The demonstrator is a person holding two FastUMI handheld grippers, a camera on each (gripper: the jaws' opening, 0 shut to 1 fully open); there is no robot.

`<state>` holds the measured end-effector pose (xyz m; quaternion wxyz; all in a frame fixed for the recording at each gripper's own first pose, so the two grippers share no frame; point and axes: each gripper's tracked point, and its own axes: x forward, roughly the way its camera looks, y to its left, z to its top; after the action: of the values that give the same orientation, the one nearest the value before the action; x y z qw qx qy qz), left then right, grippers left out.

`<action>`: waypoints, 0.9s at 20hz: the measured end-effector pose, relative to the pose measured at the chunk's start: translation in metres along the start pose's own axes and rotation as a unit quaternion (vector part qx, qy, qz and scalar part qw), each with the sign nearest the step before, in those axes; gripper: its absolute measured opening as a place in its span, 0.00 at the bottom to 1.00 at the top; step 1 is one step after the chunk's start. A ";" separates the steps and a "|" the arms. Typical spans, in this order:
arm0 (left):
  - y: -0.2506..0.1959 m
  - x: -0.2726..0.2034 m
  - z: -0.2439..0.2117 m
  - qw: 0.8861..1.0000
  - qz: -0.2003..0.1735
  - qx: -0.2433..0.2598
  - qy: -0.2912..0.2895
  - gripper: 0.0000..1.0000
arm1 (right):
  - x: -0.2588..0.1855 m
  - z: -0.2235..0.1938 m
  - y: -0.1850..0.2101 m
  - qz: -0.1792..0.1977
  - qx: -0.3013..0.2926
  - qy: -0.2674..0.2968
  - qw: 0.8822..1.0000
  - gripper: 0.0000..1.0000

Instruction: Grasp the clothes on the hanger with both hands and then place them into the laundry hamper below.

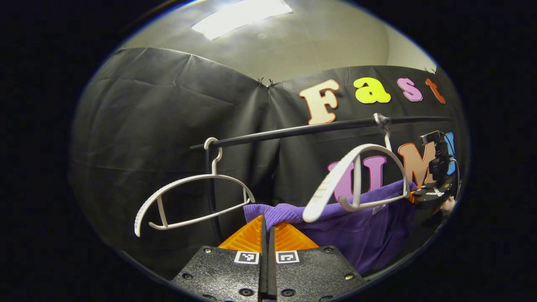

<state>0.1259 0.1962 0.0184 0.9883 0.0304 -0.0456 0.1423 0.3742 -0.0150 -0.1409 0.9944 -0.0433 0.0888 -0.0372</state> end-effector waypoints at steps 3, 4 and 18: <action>-0.004 -0.001 -0.005 1.000 -0.001 0.009 0.007 0.00 | -0.006 -0.011 -0.005 -0.007 -0.009 0.012 1.000 0.05; -0.006 -0.004 -0.009 1.000 -0.002 0.013 0.009 0.00 | -0.009 -0.015 -0.006 -0.009 -0.013 0.015 1.000 0.05; -0.053 -0.022 -0.047 0.997 -0.039 0.035 0.050 0.00 | -0.062 -0.066 -0.003 -0.007 -0.019 0.067 0.998 0.05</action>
<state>0.1238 0.1429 -0.0333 0.9925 0.0591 0.0099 0.1063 0.3012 -0.0177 -0.1943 0.9849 -0.0604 0.1560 -0.0450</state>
